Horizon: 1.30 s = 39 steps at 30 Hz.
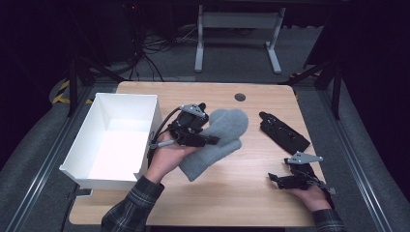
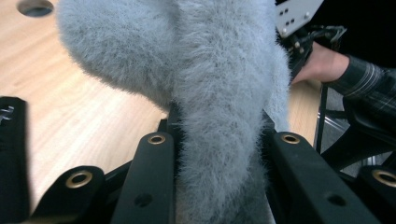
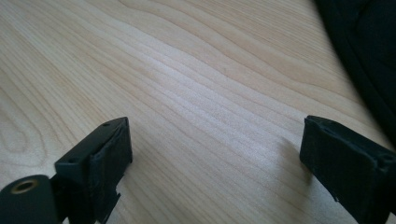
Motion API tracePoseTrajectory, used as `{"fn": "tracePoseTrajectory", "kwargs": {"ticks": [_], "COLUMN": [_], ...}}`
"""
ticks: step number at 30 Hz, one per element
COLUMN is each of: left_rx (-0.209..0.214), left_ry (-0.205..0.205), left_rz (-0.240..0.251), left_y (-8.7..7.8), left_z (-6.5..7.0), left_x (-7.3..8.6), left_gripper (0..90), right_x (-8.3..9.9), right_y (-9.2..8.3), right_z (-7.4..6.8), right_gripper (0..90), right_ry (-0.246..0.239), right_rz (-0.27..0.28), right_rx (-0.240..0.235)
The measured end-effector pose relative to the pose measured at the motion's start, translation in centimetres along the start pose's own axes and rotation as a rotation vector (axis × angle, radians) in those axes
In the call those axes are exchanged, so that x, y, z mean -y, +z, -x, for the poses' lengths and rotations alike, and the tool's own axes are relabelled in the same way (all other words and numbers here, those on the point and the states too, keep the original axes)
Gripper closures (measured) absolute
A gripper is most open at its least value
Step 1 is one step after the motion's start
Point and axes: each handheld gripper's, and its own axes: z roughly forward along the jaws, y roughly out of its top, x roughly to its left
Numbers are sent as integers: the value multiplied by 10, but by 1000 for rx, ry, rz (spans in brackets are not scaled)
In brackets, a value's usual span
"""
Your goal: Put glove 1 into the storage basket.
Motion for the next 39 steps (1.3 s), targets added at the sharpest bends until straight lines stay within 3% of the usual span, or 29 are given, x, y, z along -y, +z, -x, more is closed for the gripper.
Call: {"fn": "tracePoseTrajectory", "kwargs": {"ticks": [9, 22, 30, 34, 39], "left_rx": [-53, -130, -183, -228, -265], "left_ry": [-8, -27, -59, -96, -127], "left_rz": [25, 56, 84, 112, 123], "left_y": [-35, -84, -115, -138, -154], "left_z": [-5, -16, -25, -33, -39], "left_x": [-11, -12, -3, 10, 20], "left_gripper": [715, 715, 716, 716, 716], "right_x": [0, 0, 0, 0, 0], "right_y": [0, 0, 0, 0, 0], "right_z": [0, 0, 0, 0, 0], "right_gripper": [97, 97, 96, 97, 97], "right_ry": [1, 1, 1, 1, 0], "right_rz": [0, 0, 0, 0, 0], "right_rx": [0, 0, 0, 0, 0]}}
